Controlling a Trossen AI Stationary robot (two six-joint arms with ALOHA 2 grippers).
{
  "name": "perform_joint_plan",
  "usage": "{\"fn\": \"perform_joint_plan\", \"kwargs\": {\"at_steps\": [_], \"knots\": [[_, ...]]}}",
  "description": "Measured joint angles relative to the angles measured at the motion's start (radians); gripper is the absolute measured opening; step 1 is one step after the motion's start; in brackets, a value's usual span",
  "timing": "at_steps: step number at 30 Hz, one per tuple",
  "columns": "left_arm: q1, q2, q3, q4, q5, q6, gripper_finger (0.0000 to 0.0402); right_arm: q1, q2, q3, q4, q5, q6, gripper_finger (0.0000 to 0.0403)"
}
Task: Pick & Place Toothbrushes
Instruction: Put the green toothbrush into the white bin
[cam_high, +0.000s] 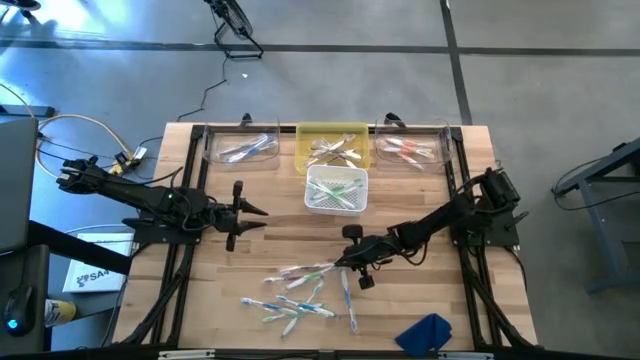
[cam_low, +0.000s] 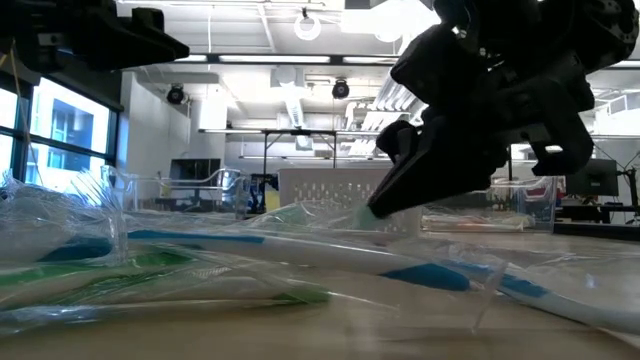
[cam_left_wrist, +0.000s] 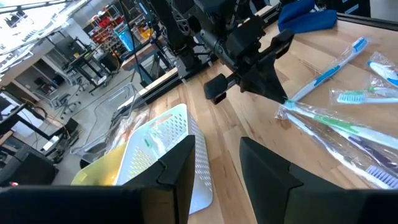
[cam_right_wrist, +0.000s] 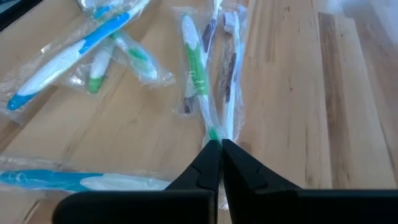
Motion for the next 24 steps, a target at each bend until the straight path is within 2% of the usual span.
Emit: {"fn": "perform_joint_plan", "kwargs": {"at_steps": [9,24], "knots": [[0.000,0.000,0.000,0.000,0.000,0.000,0.0122,0.000,-0.099,0.000,-0.096,0.005,-0.003,0.0003],[0.000,0.000,0.000,0.002,0.004,0.000,0.0122,-0.005,-0.471,0.000,-0.430,0.070,-0.022,0.0003]]}}
